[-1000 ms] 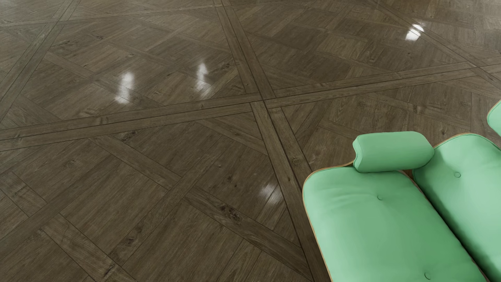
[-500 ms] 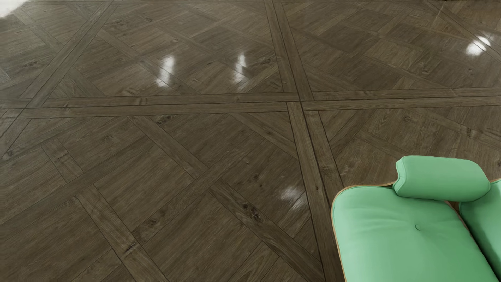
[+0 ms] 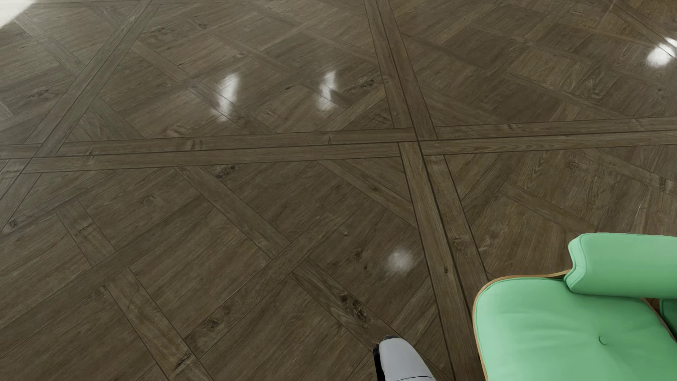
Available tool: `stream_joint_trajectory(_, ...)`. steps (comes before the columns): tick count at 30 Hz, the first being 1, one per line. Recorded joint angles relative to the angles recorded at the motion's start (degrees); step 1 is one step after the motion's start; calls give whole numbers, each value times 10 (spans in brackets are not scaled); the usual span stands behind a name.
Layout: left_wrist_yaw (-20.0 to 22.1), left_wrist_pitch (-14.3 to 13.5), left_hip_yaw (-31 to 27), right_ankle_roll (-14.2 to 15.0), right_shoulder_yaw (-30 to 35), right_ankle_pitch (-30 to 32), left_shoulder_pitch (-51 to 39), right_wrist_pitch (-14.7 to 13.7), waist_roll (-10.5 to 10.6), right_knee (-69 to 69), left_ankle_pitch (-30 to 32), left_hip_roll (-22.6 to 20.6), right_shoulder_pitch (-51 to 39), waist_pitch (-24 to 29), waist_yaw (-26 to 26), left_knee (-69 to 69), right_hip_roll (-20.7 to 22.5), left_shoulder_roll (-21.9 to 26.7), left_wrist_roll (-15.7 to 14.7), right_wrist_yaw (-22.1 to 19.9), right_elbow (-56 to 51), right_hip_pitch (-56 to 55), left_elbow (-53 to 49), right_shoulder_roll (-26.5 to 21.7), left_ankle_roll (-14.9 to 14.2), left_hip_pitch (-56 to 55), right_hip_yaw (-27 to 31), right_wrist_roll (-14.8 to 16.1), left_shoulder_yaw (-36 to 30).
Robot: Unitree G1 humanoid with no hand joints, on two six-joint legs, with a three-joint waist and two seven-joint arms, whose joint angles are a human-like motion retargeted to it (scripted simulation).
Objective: Circle light green armchair
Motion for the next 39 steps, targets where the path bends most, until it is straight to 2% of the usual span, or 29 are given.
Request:
stream_joint_trajectory(4, 0, 0, 0, 0, 32, 83, -21, 0, -7, -231, 3, 7, 14, 1, -28, -6, -1, -6, 0, 0, 36, 34, -5, -1, 0, 42, 0, 0, -9)
stream_joint_trajectory(8, 0, 0, 0, 0, 35, 66, -21, 0, -17, -429, 18, 12, 38, -25, -47, -1, -18, -24, 0, 0, 47, 131, -36, -1, 0, 66, 0, 0, -21)
stream_joint_trajectory(10, 0, 0, 0, 0, 46, 108, -9, 0, -15, -429, 46, 25, 45, -40, -30, 5, -14, -39, 0, 0, 66, 152, -46, 1, 0, 83, 0, 0, -12)
stream_joint_trajectory(11, 0, 0, 0, 0, 53, 120, -1, 0, -7, -406, 79, 33, 42, -41, -11, 21, 0, -49, 0, 0, 79, 146, -43, 2, 0, 87, 0, 0, -4)
stream_joint_trajectory(13, 0, 0, 0, 0, 69, 95, 15, 0, 10, -369, 161, 52, 19, -38, 9, 102, 26, -65, 0, 0, 92, 158, -25, -1, 0, 57, 0, 0, -2)
stream_joint_trajectory(14, 0, 0, 0, 0, 2, 68, 27, 0, 26, -369, 177, 67, 15, -44, -3, 179, 47, -74, 0, 0, 65, 168, -24, -7, 0, 5, 0, 0, 15)
stream_joint_trajectory(16, 0, 0, 0, 0, -23, 23, 22, 0, 29, -380, 158, 77, 0, -34, -22, 342, 66, -52, 0, 0, -25, 225, -43, -16, 0, -82, 0, 0, -15)
stream_joint_trajectory(17, 0, 0, 0, 0, -33, 14, 14, 0, 23, -388, 155, 84, -4, -30, -11, 395, 75, -39, 0, 0, -74, 258, -50, -19, 0, -113, 0, 0, -21)
stream_joint_trajectory(19, 0, 0, 0, 0, -54, 4, 2, 0, 4, -393, 196, 93, -17, -30, 29, 429, 87, -21, 0, 0, -145, 303, -47, -17, 0, -169, 0, 0, 12)
stream_joint_trajectory(22, 0, 0, 0, 0, -66, -16, -9, 0, -19, -395, 315, 85, -43, -22, 59, 325, 95, -2, 0, 0, -208, 359, -35, -13, 0, -246, 0, 0, 90)
stream_joint_trajectory(23, 0, 0, 0, 0, -65, -24, -13, 0, -23, -397, 328, 79, -46, -19, 62, 268, 94, 4, 0, 0, -223, 379, -34, -13, 0, -263, 0, 0, 99)
stream_joint_trajectory(24, 0, 0, 0, 0, -61, -32, -17, 0, -26, -399, 318, 74, -46, -17, 66, 210, 92, 10, 0, 0, -234, 399, -32, -15, 0, -275, 0, 0, 98)
stream_joint_trajectory(26, 0, 0, 0, 0, -47, -47, -19, 0, -30, -404, 249, 66, -39, -15, 81, 94, 82, 14, 0, 0, -230, 435, -32, -20, 0, -279, 0, 0, 84)
stream_joint_trajectory(28, 0, 0, 0, 0, -30, -61, -11, 0, -34, -403, 164, 61, -28, -16, 99, 3, 70, 10, 0, 0, -175, 463, -33, -18, 0, -263, 0, 0, 79)
stream_joint_trajectory(30, 0, 0, 0, 0, -17, -72, 6, 0, -37, -395, 120, 57, -16, -21, 115, -31, 56, -3, 0, 0, -84, 481, -31, -12, 0, -246, 0, 0, 79)
stream_joint_trajectory(32, 0, 0, 0, 0, -12, -61, 23, 0, -35, -384, 142, 46, 4, -31, 118, -5, 42, -21, 0, 0, 11, 491, -18, -9, 0, -240, 0, 0, 67)
stream_joint_trajectory(33, 0, 0, 0, 0, -15, -35, 29, 0, -36, -375, 164, 38, 15, -37, 110, 21, 36, -31, 0, 0, 52, 490, -4, -9, 0, -245, 0, 0, 54)
stream_joint_trajectory(35, 0, 0, 0, 0, -27, 76, 34, 0, -41, -321, 176, 26, 43, -45, 82, 44, 23, -48, 0, 0, 107, 464, 28, -8, 0, -239, 0, 0, 14)
stream_joint_trajectory(36, 0, 0, 0, 0, -27, 145, 36, 0, -45, -262, 169, 22, 54, -48, 73, 35, 15, -53, 0, 0, 118, 426, 35, -9, 0, -222, 0, 0, -5)
stream_joint_trajectory(37, 0, 0, 0, 0, -22, 179, 40, 0, -50, -177, 161, 19, 62, -50, 66, 19, 6, -53, 0, 0, 117, 374, 31, -12, 0, -201, 0, 0, -15)
stream_joint_trajectory(38, 0, 0, 0, 0, -17, 157, 46, 0, -55, -76, 154, 16, 66, -49, 57, 5, -2, -48, 0, 0, 107, 318, 17, -15, 0, -180, 0, 0, -18)
stream_joint_trajectory(39, 0, 0, 0, 0, -14, 91, 51, 0, -58, 25, 147, 15, 65, -45, 43, -4, -7, -41, 0, 0, 90, 268, 2, -17, 0, -160, 0, 0, -17)
